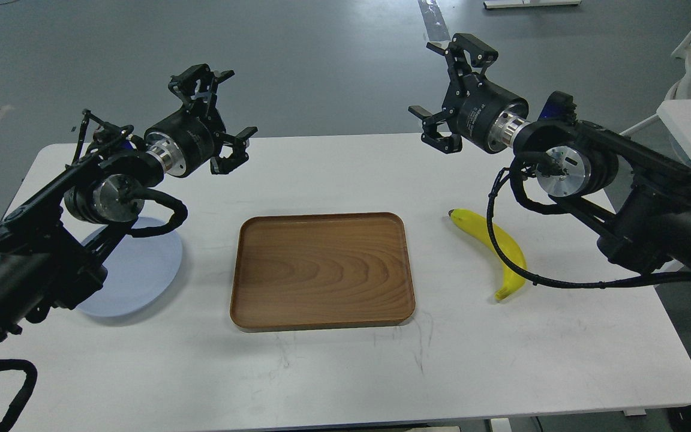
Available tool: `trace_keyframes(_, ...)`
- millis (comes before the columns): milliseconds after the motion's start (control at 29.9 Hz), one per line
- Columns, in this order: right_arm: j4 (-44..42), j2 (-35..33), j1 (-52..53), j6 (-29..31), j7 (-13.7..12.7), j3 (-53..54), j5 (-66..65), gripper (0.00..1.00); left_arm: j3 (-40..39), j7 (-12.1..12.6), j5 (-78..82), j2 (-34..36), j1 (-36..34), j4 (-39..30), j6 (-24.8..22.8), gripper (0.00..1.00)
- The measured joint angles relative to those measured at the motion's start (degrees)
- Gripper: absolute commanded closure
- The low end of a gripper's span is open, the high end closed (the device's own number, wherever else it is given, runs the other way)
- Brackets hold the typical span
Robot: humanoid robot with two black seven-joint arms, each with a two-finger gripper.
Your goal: Place banana on plate with both arms
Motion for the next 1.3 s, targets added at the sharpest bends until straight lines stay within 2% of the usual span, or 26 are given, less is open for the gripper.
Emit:
trace_keyframes(735,-0.2,0.3,0.2,0.0,0.1,-0.2,-0.2,0.00,0.1,-0.1,0.1,-0.2,0.0,0.0,-0.3,0.02)
trace_keyframes(936,-0.3,0.2,0.9,0.1,0.1,-0.5,-0.2,0.00,2.1,-1.0,2.5,0.0,0.0,0.2,2.0,0.02)
trace_keyframes(1036,-0.5,0.2,0.9,0.1,0.4,-0.5,-0.3,0.00,5.4,-2.9,10.1,1.2,-0.3,-0.2,2.9,0.02)
trace_keyframes(1169,-0.5,0.3,1.7,0.1,0.5,-0.5,-0.3,0.00,7.9,-8.2,30.3,4.1,0.0,-5.9,5.2,0.02)
trace_keyframes(1303,-0.6,-0.4,3.6,0.0,0.5,-0.5,-0.3,0.00,12.3,-9.6,47.7,8.2,1.6,-11.4,10.8,0.02)
